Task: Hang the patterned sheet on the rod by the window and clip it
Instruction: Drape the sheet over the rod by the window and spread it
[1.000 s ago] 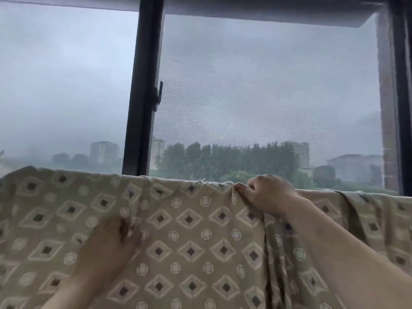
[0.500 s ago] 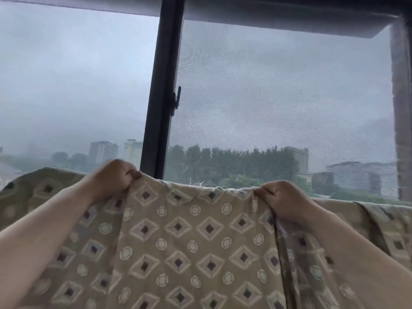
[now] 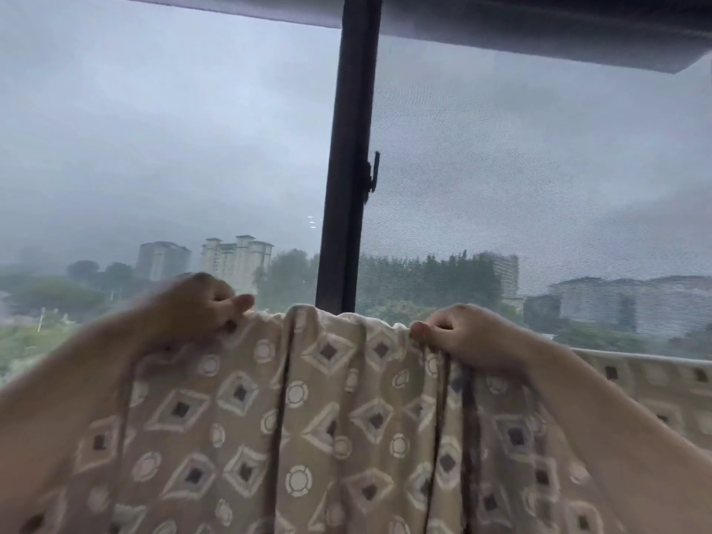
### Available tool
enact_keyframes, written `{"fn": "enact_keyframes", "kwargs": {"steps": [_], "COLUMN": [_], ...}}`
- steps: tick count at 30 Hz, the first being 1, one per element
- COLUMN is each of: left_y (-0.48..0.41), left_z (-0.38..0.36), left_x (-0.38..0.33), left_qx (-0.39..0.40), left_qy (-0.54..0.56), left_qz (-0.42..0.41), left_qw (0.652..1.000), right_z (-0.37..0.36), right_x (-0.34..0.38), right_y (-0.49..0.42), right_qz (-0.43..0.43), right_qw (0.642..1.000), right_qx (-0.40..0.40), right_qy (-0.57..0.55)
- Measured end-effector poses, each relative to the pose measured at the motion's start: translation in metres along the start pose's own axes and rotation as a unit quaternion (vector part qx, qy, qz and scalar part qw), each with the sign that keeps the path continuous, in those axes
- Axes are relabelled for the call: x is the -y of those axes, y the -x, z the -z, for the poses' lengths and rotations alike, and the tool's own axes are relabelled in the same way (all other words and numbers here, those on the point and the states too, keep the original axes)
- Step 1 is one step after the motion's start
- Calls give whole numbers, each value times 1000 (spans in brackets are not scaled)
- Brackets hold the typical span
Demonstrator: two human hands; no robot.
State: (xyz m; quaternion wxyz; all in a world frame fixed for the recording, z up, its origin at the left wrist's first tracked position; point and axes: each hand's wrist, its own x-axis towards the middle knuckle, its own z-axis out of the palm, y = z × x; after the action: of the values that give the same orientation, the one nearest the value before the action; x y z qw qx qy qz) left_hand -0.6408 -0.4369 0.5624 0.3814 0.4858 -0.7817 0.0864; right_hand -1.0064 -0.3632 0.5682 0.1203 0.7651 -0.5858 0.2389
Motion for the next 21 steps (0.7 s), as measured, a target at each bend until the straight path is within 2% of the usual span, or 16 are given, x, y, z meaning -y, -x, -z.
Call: {"fn": "enact_keyframes", "kwargs": {"steps": [3, 7, 10, 13, 15, 18, 21], "left_y": [16, 21, 25, 31, 33, 46, 63], "left_z": [17, 10, 9, 8, 4, -2, -16], "left_x": [55, 78, 96, 106, 105, 109, 120], "left_qx": [4, -68, -88, -92, -94, -128, -119], "left_qy": [-18, 118, 303, 404, 403, 329, 271], "left_qz": [49, 45, 52, 83, 68, 31, 18], "left_qw": [999, 990, 947, 906, 908, 935, 955], "right_z": [-1, -23, -37, -51, -58, -61, -66], "right_x": [16, 62, 91, 123, 141, 165, 174], "right_y": [-11, -33, -51, -68, -81, -91, -89], "right_qz": [-7, 26, 49, 67, 69, 51, 45], "right_qw": [999, 999, 999, 997, 996, 995, 996], "right_qx": [14, 20, 19, 26, 46, 83, 69], "right_qy": [29, 5, 0, 0, 17, 25, -16]}}
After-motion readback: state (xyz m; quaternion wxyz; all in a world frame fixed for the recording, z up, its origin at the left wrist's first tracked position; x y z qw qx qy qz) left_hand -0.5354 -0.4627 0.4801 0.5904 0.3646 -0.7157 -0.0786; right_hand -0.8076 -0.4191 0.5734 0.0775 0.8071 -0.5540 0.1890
